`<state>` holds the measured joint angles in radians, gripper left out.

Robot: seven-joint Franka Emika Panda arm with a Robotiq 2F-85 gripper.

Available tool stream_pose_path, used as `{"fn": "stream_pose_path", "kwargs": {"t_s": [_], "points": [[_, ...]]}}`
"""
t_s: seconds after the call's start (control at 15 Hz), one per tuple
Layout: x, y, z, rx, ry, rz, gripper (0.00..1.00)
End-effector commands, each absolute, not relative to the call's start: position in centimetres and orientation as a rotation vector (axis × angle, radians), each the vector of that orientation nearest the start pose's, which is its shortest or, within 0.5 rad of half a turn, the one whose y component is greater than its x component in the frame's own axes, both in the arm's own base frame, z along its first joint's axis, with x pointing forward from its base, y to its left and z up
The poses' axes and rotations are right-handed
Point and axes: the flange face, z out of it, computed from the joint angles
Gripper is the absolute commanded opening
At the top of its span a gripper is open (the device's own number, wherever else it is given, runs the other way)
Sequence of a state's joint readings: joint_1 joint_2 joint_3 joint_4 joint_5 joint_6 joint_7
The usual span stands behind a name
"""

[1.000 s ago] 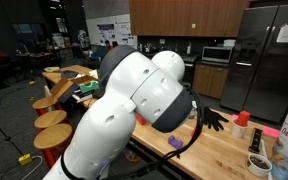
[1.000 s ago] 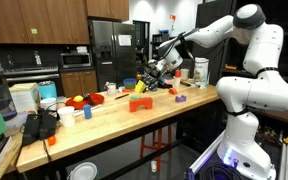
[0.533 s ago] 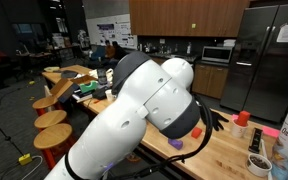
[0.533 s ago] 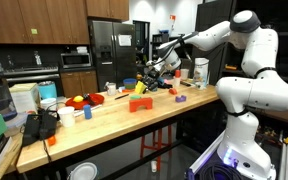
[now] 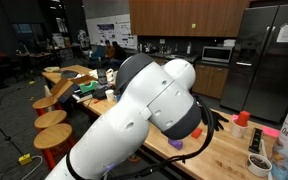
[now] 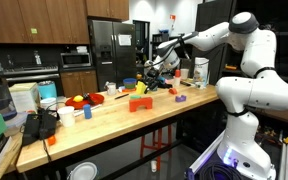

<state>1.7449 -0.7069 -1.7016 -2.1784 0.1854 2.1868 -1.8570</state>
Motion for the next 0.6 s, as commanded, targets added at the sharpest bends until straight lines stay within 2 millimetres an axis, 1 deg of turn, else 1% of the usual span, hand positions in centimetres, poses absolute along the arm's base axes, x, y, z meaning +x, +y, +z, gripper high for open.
{"fn": "stream_pose_path", "kwargs": {"t_s": [0.0,0.53], "points": [[54.08,0.82,34.18,-1.567,-1.828,-0.677,0.16],[54.09,0.75,34.52,-1.626,-1.804,-0.582,0.16]]}}
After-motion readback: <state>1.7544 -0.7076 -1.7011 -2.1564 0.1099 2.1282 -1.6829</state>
